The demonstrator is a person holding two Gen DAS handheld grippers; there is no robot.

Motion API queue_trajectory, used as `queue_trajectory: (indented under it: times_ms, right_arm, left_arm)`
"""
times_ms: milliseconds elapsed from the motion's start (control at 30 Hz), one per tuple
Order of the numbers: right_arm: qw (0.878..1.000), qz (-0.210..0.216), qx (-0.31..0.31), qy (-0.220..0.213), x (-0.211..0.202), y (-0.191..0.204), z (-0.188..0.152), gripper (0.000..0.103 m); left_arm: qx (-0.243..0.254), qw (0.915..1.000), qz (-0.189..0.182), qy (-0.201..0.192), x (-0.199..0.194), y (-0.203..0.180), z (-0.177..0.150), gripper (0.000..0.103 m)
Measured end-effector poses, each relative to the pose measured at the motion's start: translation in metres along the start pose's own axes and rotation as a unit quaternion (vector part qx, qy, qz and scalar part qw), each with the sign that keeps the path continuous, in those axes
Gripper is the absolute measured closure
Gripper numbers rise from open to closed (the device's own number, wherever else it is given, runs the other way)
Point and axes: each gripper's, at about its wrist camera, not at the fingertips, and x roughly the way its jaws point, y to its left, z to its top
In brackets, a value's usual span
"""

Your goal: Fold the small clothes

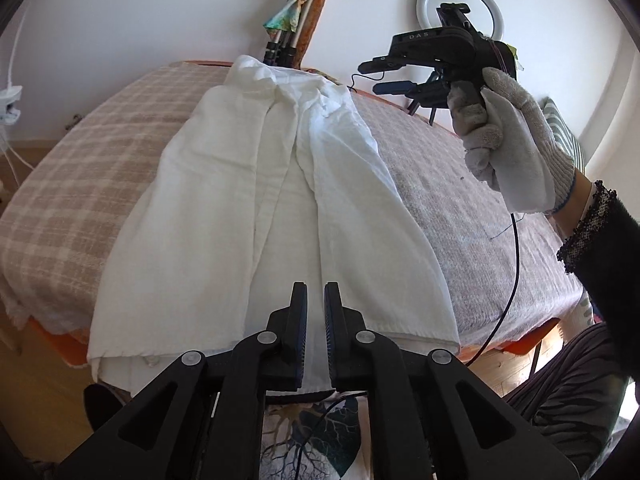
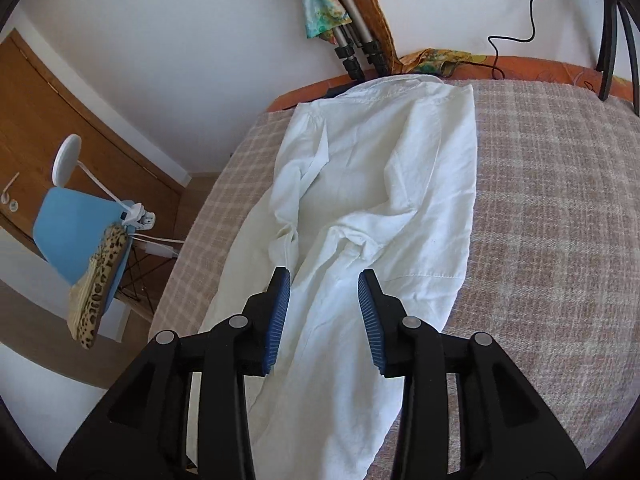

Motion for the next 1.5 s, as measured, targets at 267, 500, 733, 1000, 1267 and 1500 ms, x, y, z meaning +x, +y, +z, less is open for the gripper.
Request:
queue_trajectory:
  times_ms: [267, 500, 733, 1000, 1267, 1500]
  right_arm:
    - [0.997, -0.038, 0.072, 0.001, 0.016, -0.061, 0.005, 0.065]
    - [0.997, -0.036, 0.066, 0.007, 0.055, -0.069, 0.024, 0.065]
    - [0.994, -0.101, -0.023, 0.023, 0.085, -0.046, 0.024, 0.072]
    - [0.983, -0.178, -0.045, 0.010, 0.073, -0.033, 0.030, 0.091]
    - [0.999, -0.044, -0.012, -0.003, 0.006, 0.014, 0.047, 0.060]
    - [0.999, 0.010, -0.034, 0.020, -0.008, 0.089, 0.063, 0.060]
  left_arm:
    - [0.079, 0.9955, -0.050, 0.016, 0.004, -0.031, 0.033, 0.094]
    - [0.158, 0.9802, -0.100, 0.065, 0.054, -0.072, 0.029, 0.094]
    - [0.177, 0.9741, -0.104, 0.094, 0.078, -0.071, 0.020, 0.094]
    - [0.172, 0.9732, -0.118, 0.096, 0.057, -0.062, 0.016, 0.094]
    - [0.150, 0.9827, -0.097, 0.048, -0.017, 0.000, 0.074, 0.094]
    - [0.038, 0.9951, -0.066, 0.064, -0.020, 0.090, 0.095, 0.075]
